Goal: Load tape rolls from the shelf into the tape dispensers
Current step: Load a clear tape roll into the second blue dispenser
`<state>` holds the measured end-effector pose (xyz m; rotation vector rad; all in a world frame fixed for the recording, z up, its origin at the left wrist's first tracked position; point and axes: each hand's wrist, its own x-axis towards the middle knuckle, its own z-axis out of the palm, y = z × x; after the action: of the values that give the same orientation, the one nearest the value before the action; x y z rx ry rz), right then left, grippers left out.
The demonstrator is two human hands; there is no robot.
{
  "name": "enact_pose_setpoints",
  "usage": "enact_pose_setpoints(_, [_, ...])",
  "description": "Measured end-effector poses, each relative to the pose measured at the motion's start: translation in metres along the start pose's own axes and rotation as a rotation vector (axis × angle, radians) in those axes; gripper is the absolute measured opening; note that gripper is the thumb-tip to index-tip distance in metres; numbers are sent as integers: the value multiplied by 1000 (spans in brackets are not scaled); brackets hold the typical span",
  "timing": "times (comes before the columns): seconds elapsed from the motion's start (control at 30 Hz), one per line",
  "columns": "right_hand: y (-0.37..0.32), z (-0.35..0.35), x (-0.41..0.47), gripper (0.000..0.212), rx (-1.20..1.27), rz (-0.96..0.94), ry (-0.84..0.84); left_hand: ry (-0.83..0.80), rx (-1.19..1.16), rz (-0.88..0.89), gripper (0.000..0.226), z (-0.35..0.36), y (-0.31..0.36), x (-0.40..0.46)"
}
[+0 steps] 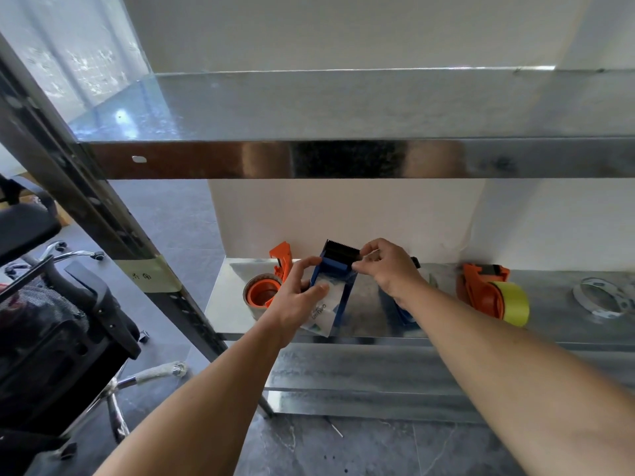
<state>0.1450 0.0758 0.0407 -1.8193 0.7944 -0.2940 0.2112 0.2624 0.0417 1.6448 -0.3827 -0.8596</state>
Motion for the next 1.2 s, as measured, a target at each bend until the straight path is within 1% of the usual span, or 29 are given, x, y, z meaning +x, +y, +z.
enact_pose_setpoints(0.07, [-1,0,-1,16,-104,-49,44,-22,-6,9,41,2,3,-1])
enact_pose_setpoints(0.17, [-10,0,1,9,-149,-86,127,-58,26,12,42,2,6,-2])
enact_pose_setpoints(0.3, [-18,-1,4,8,-255,-134,111,-100,48,14,46,4,7,-4])
enact_pose_setpoints(0.43, [-18,0,7,7,-288,-138,138,-110,84,28,46,7,9,-6])
enact_pose_setpoints(0.63, [-22,7,5,7,-260,-228,157,-121,186,45,46,4,18,-5])
enact_pose_setpoints(0.8, [-26,15,6,14,-272,-289,157,-111,215,44,44,7,20,-4])
enact_pose_setpoints(0.93, [-33,16,4,9,-275,-330,125,-92,189,7,45,6,19,-5])
enact_pose_setpoints(1.03, [-37,12,7,6,-237,-318,128,-102,120,0,46,7,19,-7])
enact_pose_setpoints(1.2, [-30,7,17,7,-105,-213,178,-146,44,-8,52,4,26,-6])
